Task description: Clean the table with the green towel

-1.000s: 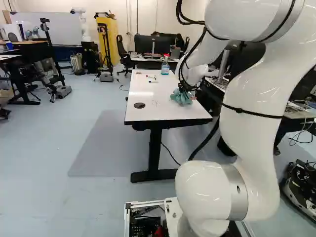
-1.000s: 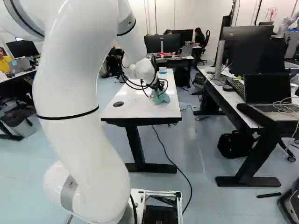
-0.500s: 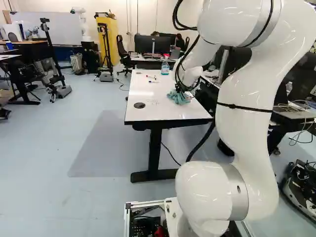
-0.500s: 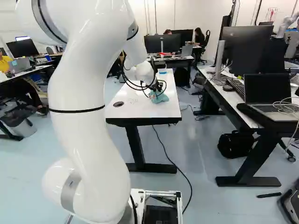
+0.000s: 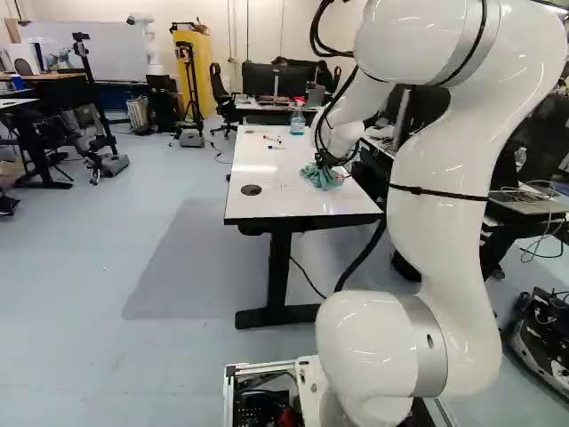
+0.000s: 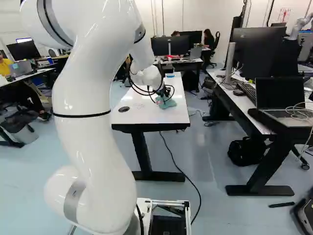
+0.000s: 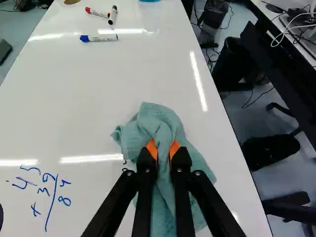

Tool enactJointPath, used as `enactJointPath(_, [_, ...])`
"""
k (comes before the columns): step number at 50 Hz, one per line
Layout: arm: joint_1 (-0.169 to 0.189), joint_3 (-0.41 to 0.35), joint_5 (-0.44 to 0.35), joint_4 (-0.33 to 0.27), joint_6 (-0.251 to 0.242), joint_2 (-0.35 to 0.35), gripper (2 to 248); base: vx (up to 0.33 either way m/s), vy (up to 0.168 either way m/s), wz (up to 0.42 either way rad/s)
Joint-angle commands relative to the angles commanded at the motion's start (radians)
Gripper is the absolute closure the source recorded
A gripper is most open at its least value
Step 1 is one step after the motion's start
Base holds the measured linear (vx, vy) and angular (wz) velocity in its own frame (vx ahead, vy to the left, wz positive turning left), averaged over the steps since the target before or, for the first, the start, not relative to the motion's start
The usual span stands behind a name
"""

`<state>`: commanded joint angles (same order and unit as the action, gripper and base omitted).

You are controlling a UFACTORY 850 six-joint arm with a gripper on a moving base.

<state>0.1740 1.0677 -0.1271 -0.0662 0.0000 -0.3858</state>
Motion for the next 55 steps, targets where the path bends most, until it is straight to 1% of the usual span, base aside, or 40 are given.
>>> enactJointPath(29, [0.0,0.0,0.086,0.0,0.0,0.0,204,0.0,0.0,0.0])
enactJointPath(55, [0.0,0.0,0.099,0.0,0.0,0.0,204,0.0,0.0,0.0])
